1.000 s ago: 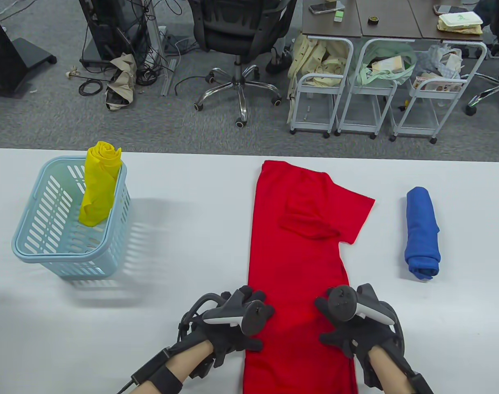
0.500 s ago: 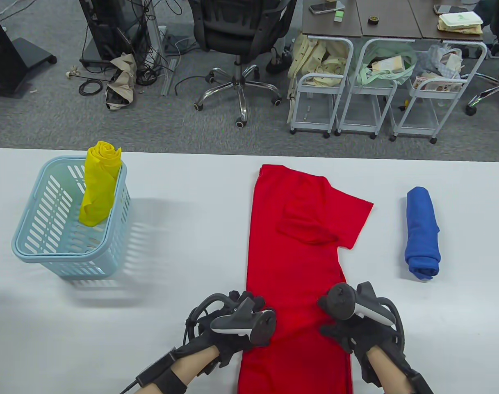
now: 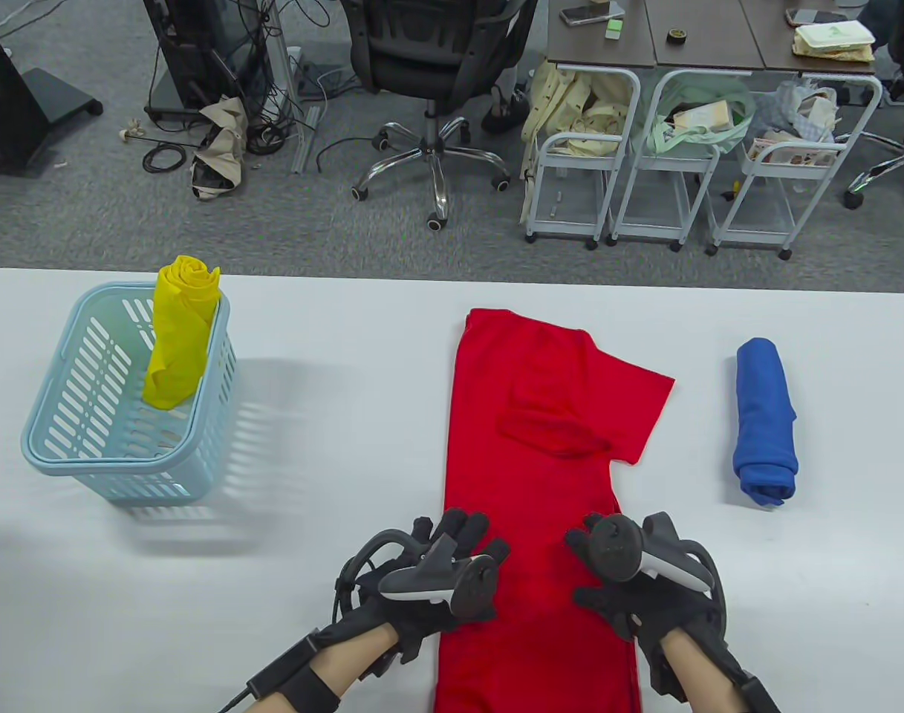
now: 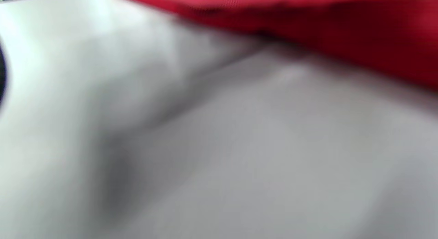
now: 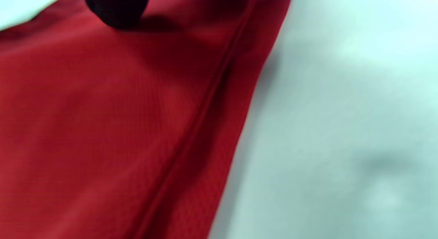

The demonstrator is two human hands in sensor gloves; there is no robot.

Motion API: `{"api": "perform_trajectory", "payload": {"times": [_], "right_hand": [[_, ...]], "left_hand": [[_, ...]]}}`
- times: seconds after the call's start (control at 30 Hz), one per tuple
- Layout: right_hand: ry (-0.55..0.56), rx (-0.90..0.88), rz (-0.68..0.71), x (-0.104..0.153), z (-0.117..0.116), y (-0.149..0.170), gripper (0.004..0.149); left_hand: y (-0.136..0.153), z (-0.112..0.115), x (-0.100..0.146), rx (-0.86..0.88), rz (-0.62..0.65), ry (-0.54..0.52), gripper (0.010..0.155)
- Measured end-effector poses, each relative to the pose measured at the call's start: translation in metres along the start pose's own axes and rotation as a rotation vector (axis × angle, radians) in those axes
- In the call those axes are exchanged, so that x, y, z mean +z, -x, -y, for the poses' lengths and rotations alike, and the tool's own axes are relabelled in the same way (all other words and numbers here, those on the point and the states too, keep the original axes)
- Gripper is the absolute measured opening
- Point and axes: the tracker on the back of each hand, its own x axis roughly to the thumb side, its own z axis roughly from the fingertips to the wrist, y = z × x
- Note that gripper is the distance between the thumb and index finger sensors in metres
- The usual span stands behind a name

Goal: Roll t-shirt into tight roll

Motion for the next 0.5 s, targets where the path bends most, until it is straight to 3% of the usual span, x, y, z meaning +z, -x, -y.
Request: {"api": "perform_trajectory", "payload": {"times": [0.07, 0.17, 0.23, 0.33, 0.43, 0.5], "right_hand": [[-0.050, 0.009, -0.010, -0.004, -0.004, -0.002, 0.079], [-0.009, 0.025, 0.001, 0.003, 0.003, -0.005, 0.074], [-0.008, 0.012, 0.017, 0.005, 0.003, -0.005, 0.072], [-0.002, 0.015, 0.031, 0.007, 0.008, -0.006, 0.069], [0.033, -0.017, 0.014, 0.007, 0.022, -0.001, 0.066], [0.079, -0.028, -0.038, 0.006, 0.040, 0.004, 0.066]], "left_hand": [[0.003, 0.005, -0.005, 0.055, -0.009, 0.150, 0.081], [0.005, -0.016, 0.004, 0.098, 0.022, 0.007, 0.076], [0.006, -0.017, 0.006, 0.140, 0.028, -0.028, 0.076], [0.008, -0.004, -0.005, 0.122, 0.010, 0.046, 0.081], [0.009, 0.011, -0.017, 0.097, -0.021, 0.201, 0.082], [0.009, 0.010, -0.017, 0.102, -0.004, 0.185, 0.082]]}}
